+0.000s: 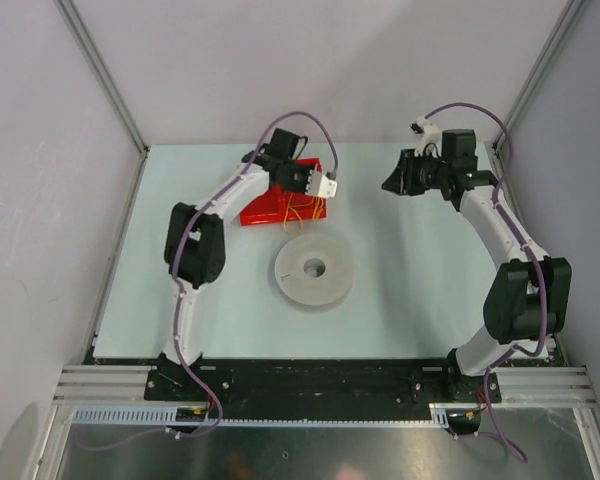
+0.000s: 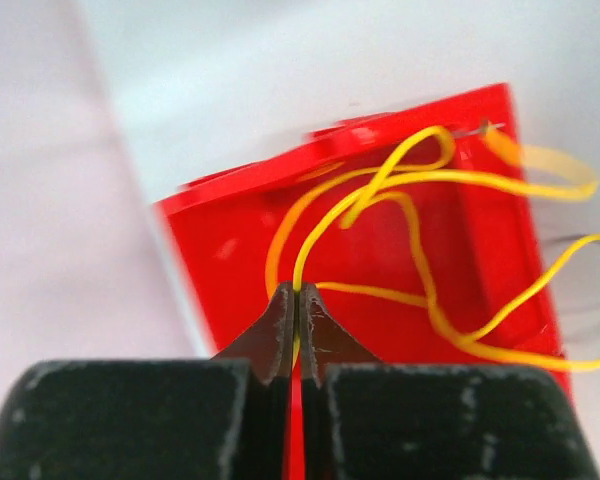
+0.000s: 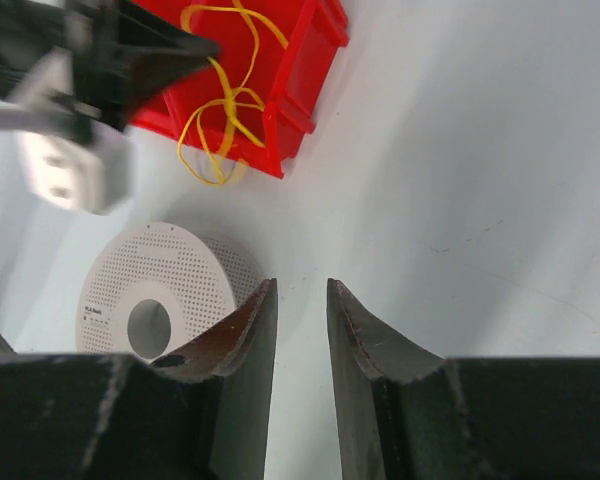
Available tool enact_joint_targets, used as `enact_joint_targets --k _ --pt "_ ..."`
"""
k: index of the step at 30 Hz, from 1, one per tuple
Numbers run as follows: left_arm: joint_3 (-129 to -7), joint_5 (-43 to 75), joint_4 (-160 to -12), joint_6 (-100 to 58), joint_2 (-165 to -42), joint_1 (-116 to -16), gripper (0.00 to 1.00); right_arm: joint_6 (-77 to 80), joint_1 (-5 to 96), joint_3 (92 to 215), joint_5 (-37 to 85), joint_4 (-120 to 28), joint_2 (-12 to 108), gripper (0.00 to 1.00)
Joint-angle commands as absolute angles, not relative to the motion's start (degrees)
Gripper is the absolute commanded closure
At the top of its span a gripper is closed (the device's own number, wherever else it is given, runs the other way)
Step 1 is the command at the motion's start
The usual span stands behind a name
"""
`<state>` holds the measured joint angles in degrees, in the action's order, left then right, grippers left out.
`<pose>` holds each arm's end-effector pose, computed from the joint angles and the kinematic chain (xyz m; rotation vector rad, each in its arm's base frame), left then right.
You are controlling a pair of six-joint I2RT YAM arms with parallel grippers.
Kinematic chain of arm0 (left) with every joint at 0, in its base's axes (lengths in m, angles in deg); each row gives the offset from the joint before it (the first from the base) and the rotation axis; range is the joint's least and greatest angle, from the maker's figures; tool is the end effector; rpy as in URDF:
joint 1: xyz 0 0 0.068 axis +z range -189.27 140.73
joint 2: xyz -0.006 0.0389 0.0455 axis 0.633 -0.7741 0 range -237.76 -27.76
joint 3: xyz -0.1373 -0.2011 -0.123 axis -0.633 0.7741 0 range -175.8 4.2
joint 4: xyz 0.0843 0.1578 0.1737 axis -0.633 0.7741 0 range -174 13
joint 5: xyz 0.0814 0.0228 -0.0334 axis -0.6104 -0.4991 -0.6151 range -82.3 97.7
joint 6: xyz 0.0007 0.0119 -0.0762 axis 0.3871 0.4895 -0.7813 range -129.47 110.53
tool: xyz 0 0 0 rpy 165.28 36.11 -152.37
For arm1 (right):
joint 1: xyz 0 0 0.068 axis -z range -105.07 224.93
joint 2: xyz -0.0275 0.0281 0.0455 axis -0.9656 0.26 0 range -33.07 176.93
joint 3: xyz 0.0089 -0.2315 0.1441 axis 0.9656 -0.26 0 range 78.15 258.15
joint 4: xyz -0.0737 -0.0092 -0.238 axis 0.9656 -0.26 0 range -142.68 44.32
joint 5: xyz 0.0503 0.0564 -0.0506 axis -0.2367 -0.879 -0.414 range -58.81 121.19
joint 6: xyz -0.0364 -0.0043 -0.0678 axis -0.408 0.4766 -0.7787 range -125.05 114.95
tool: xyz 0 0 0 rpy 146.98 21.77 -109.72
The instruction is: Wrap the cables
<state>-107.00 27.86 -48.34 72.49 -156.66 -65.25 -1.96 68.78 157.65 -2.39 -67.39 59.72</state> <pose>0.4449 -0.2419 0.1968 2.0405 1.3081 -0.0039 0.3718 0.0766 0.3085 -0.3911 2.1189 0.7295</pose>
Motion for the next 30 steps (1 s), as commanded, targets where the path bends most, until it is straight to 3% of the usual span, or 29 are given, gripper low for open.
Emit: enact_joint_targets --k 1,7,8,11,15,20,30 --pt "-109.0 28.8 -50.2 65.7 -145.2 -64.9 1.00 -6.2 70.7 157.7 -1.9 -67.4 54.3 0.68" --pt "-117.7 28.2 -50.2 52.0 -140.4 -65.2 1.00 -5.4 72.2 157.7 1.7 -63.5 50.7 0.65" --pt "-119.7 27.9 -50.2 49.1 -140.0 -65.5 1.00 -5.3 72.3 157.7 2.0 -63.0 49.9 0.60" --pt "-127.0 26.3 -50.2 40.3 -138.9 -66.8 1.00 -7.5 72.3 157.7 1.6 -62.5 47.1 0.22" --pt "-135.9 24.1 -50.2 32.7 -137.9 -70.4 1.00 -10.4 72.4 157.7 -1.7 -61.5 44.0 0.03" --pt "-142.0 23.2 -51.2 22.8 -137.3 -75.1 1.00 -9.6 72.4 157.7 -6.5 -60.3 41.4 0.01" --pt "-139.2 32.6 -52.0 -4.0 -135.5 -76.6 1.00 -8.8 71.5 152.1 -9.8 -55.6 36.4 0.01"
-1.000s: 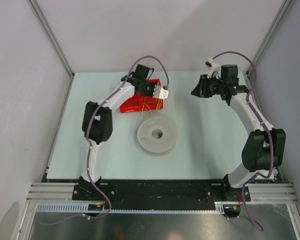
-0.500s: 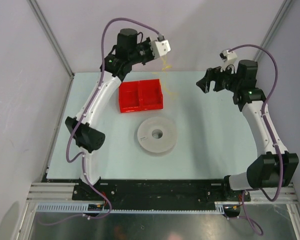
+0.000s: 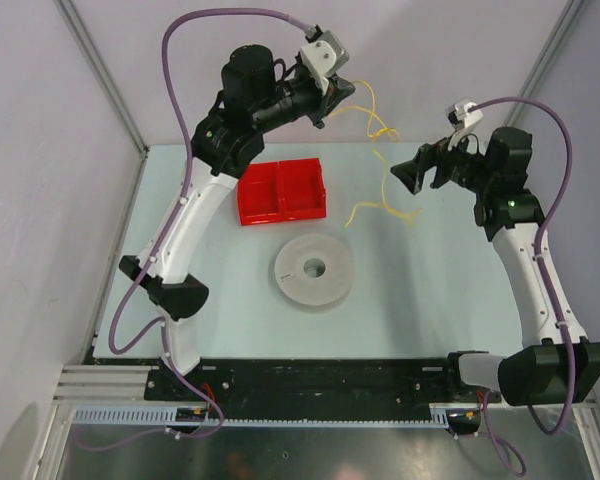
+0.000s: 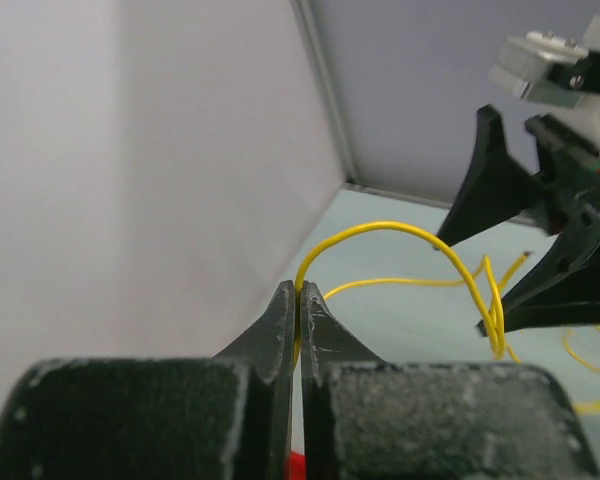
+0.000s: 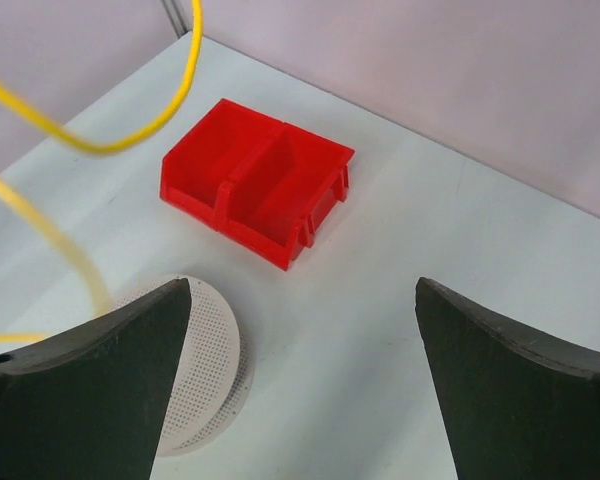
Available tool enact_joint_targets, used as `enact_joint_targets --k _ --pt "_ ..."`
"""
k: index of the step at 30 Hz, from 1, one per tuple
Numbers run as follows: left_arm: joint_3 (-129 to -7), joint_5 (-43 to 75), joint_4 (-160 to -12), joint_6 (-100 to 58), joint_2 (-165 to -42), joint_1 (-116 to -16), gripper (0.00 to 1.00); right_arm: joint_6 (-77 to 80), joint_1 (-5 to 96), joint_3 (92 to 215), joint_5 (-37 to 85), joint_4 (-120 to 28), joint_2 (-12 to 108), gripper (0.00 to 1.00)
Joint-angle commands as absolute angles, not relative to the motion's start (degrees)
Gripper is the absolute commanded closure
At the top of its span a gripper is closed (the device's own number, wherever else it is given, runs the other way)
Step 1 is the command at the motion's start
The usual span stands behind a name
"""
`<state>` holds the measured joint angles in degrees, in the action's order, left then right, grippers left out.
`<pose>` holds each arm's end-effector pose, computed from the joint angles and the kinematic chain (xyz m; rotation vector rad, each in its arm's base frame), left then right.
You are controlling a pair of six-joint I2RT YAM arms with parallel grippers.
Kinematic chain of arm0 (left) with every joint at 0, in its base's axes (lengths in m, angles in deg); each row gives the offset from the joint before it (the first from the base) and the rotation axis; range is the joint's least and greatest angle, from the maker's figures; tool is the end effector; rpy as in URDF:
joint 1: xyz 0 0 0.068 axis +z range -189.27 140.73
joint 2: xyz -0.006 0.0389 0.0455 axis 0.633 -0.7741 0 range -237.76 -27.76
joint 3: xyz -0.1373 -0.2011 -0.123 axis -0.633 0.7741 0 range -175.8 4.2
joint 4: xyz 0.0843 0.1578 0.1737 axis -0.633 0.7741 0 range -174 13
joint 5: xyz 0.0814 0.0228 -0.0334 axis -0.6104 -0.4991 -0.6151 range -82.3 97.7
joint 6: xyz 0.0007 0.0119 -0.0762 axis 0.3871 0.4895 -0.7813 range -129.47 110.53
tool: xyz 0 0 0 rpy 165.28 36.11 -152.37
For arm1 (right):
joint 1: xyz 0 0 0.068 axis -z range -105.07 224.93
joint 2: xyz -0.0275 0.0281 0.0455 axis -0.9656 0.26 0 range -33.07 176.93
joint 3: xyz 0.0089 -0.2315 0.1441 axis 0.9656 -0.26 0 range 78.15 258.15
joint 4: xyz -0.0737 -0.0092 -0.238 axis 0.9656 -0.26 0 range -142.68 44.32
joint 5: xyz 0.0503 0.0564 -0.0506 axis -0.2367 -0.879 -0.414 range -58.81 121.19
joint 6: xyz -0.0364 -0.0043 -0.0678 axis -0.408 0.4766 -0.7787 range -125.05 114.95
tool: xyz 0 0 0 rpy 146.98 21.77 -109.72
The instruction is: Wrap the cables
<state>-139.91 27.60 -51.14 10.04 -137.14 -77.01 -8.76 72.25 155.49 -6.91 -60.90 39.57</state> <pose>0.3025 -0.2623 0.5485 0.9816 1.2165 -0.5182 0.2889 0.0540 0.4214 -0.5754 1.6511 0.5678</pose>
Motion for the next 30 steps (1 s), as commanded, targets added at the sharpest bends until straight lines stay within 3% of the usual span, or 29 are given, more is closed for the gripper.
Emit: enact_joint_targets --k 1,8,15,20,30 --pt "-139.2 33.7 -52.1 -5.6 -135.6 -76.6 1.00 -8.6 71.1 150.7 -11.3 -54.2 35.8 0.01" --pt "-137.3 35.2 -52.6 -10.2 -134.2 -76.6 1.00 -10.8 63.3 146.3 -18.8 -55.2 33.3 0.02" --pt "-132.4 34.3 -52.9 -9.6 -130.9 -76.5 1.00 -7.1 61.2 145.1 -15.5 -50.2 31.5 0.01" --pt "-132.3 35.2 -53.0 -10.0 -131.0 -76.5 1.00 -5.4 59.6 144.0 -5.0 -43.0 32.9 0.01" --pt "-132.3 36.6 -53.4 -10.8 -130.8 -76.5 1.00 -8.7 57.8 143.8 4.1 -40.7 33.7 0.17"
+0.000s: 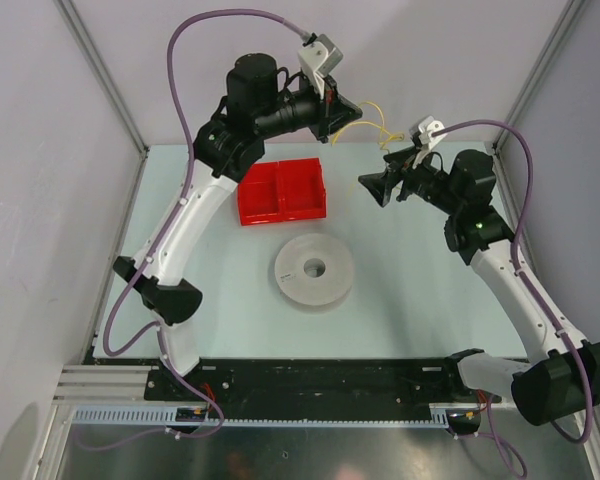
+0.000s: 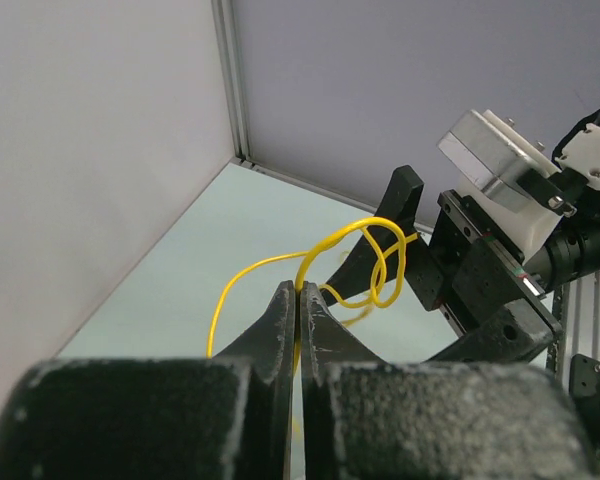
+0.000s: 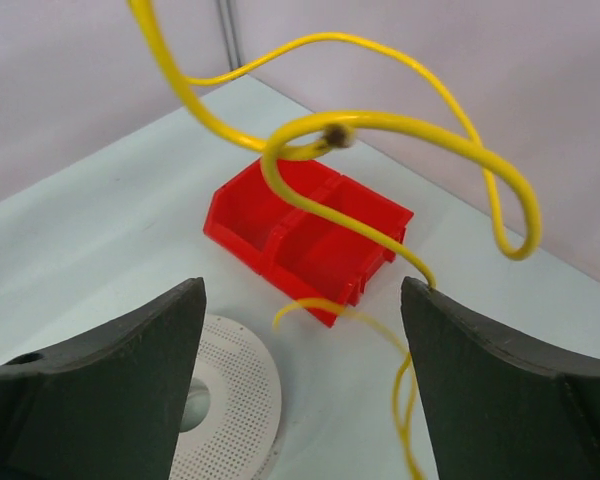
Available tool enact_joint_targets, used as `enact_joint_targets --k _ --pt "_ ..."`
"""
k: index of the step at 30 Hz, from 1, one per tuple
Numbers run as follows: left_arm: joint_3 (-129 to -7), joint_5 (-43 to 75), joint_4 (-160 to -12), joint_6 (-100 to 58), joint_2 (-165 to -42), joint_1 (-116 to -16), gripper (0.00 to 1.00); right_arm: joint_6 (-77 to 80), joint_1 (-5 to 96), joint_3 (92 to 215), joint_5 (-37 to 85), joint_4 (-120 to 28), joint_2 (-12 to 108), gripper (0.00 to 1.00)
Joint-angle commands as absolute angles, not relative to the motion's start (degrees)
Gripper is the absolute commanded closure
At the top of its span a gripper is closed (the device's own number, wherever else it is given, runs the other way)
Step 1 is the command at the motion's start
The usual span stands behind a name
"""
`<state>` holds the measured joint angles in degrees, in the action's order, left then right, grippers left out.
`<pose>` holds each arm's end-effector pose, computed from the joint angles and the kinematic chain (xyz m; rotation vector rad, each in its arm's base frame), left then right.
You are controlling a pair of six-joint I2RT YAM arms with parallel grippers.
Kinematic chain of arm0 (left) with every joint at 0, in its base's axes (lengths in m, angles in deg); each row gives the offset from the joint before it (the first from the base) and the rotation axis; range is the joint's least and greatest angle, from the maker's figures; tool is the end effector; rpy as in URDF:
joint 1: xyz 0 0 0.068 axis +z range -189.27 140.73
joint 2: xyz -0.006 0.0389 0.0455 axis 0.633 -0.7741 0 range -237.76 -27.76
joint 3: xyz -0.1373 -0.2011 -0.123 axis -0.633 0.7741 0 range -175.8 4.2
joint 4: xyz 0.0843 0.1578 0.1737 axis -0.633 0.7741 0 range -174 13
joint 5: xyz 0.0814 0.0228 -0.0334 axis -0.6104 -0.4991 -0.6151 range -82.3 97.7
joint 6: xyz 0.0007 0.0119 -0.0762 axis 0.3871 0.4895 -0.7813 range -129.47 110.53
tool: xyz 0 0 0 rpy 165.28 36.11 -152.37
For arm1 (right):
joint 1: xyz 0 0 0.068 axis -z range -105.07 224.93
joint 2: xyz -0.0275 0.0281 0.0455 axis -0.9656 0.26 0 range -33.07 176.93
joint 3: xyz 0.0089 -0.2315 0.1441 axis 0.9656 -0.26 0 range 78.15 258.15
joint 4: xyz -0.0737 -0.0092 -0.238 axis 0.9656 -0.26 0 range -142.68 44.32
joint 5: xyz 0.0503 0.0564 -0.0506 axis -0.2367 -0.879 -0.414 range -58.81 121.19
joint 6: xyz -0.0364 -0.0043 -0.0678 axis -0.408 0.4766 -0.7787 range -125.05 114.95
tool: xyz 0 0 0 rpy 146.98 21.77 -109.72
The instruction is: Wrap the cables
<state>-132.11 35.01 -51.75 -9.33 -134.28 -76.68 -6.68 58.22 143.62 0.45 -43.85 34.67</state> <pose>0.2985 -0.2661 0.5283 0.8885 1.4286 -0.8788 0.2629 0.1139 0.4077 -0.6669 1.4683 0.6266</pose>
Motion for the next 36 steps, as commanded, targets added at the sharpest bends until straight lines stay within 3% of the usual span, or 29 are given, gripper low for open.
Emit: enact_joint_targets --k 1,12,23,29,36 --pt "-132.2 36.6 -53.3 -10.9 -130.6 -76.5 1.00 -9.3 57.8 143.9 3.4 -41.3 33.3 0.20" --pt "-131.8 36.9 -53.5 -12.6 -131.2 -76.1 1.00 -7.9 64.4 143.4 -4.2 -48.3 30.5 0.26" --pt "-131.8 38.7 -53.9 -12.4 -131.9 -76.1 1.00 -2.8 64.9 143.3 -14.6 -42.5 34.1 0.07" --pt "-130.7 37.5 -53.9 -11.1 -131.4 -76.1 1.00 -1.0 65.6 143.4 -15.6 -40.1 34.7 0.12" --pt "-130.5 35.7 -53.9 -11.0 -131.0 -76.0 1.00 -1.6 68.4 143.2 -17.5 -48.2 35.1 0.13"
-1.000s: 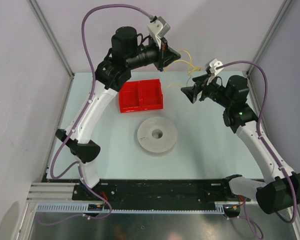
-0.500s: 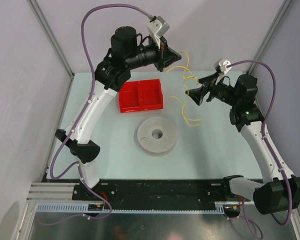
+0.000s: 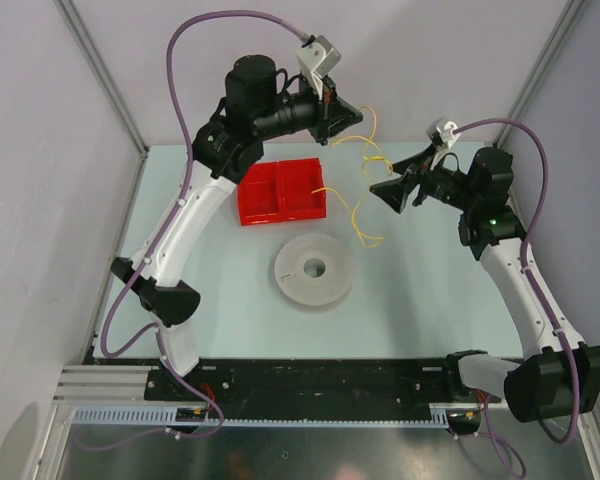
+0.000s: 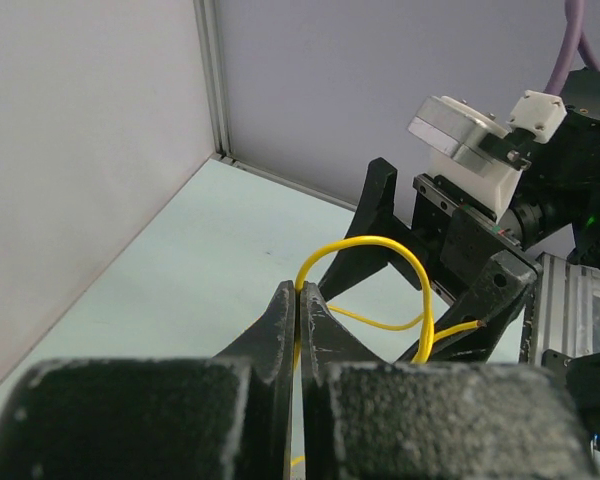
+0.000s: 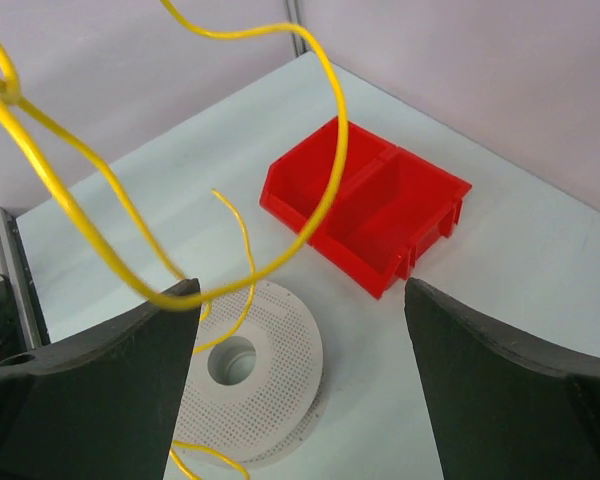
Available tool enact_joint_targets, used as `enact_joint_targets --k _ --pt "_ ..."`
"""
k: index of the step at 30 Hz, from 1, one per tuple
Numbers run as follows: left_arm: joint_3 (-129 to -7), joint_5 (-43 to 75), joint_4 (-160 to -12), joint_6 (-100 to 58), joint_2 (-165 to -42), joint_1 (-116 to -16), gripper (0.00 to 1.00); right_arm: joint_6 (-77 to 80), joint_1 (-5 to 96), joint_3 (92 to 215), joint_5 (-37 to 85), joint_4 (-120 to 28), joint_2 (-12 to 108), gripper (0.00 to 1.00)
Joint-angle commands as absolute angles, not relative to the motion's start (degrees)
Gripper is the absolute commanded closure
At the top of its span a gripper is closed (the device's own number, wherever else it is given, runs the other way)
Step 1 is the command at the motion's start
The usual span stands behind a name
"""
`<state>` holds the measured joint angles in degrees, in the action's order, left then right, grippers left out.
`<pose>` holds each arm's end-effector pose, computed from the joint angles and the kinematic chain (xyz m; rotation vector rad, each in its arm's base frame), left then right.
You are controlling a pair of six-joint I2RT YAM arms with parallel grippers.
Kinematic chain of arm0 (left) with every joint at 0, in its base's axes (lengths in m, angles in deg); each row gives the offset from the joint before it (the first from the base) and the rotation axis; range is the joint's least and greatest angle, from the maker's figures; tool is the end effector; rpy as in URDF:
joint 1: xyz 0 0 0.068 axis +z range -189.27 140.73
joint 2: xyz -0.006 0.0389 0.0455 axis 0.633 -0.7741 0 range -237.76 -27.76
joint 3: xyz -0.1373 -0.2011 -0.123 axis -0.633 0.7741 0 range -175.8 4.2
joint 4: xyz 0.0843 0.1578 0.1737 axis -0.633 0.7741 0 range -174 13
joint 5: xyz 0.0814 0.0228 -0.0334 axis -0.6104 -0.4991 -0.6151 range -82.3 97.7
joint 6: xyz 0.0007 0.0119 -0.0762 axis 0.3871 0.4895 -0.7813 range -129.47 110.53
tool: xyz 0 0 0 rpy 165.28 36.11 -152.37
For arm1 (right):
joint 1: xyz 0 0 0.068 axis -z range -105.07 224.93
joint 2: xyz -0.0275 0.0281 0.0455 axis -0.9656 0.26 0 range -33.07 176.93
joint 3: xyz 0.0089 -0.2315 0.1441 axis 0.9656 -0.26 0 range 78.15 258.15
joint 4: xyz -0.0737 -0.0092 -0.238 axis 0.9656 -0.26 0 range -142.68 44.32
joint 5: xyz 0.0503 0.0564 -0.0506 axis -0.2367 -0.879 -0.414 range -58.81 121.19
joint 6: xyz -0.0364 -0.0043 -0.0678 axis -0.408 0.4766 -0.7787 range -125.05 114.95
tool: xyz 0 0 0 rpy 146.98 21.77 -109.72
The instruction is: Wrap the cables
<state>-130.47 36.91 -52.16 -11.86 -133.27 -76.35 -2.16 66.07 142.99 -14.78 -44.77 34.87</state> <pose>0.2959 -0.2637 0.5272 0.8810 1.4484 -0.9337 0.2647 0.0890 0.4011 -0.7052 1.4991 0.7983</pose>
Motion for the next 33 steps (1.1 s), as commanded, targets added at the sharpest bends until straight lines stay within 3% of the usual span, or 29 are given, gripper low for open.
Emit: enact_joint_targets --k 1,10,21,29,33 --pt "-130.5 35.4 -53.9 -11.1 -131.0 -75.9 1.00 -1.6 69.0 143.1 -18.5 -49.2 34.8 0.13" --pt "-130.3 34.4 -53.9 -13.0 -131.8 -75.9 1.00 -0.4 70.4 138.4 -21.3 -50.7 30.6 0.10" --pt "-128.3 35.9 -53.9 -14.4 -131.3 -75.9 1.00 7.2 68.8 135.7 -12.9 -34.2 33.4 0.03" --pt "-126.8 35.4 -53.9 -14.9 -131.0 -75.9 1.00 14.8 63.9 135.7 -17.7 -28.7 37.0 0.14" --pt "-126.2 35.6 -53.9 -15.2 -130.9 -75.9 1.00 14.3 62.4 135.3 -15.3 -27.7 37.3 0.36"
